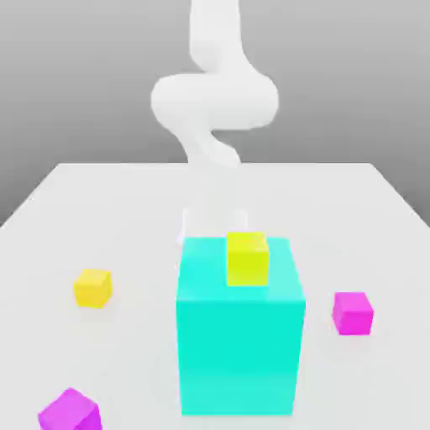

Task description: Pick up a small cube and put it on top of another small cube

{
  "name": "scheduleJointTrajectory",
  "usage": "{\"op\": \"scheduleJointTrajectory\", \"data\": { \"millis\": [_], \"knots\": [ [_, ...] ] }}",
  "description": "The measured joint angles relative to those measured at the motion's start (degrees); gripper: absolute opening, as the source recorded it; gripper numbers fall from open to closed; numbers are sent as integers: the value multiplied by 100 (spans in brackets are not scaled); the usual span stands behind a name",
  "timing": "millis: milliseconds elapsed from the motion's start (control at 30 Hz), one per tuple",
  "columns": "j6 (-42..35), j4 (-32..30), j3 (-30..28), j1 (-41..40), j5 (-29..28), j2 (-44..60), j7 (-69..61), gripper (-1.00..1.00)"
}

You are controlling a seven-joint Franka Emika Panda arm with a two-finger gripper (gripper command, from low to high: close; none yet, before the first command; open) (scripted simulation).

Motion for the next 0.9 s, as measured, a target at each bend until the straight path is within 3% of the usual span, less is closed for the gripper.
{"op": "scheduleJointTrajectory", "data": {
  "millis": [500,667,867,900],
  "knots": [
    [2048,-1951,462,2360,320,3171,-3602,0],
    [2731,-2533,767,2955,-73,4197,-4341,0],
    [3732,-2419,348,3223,-623,5443,-4083,0],
    [3883,-2388,275,3289,-654,5626,-4058,-100]
  ]
}}
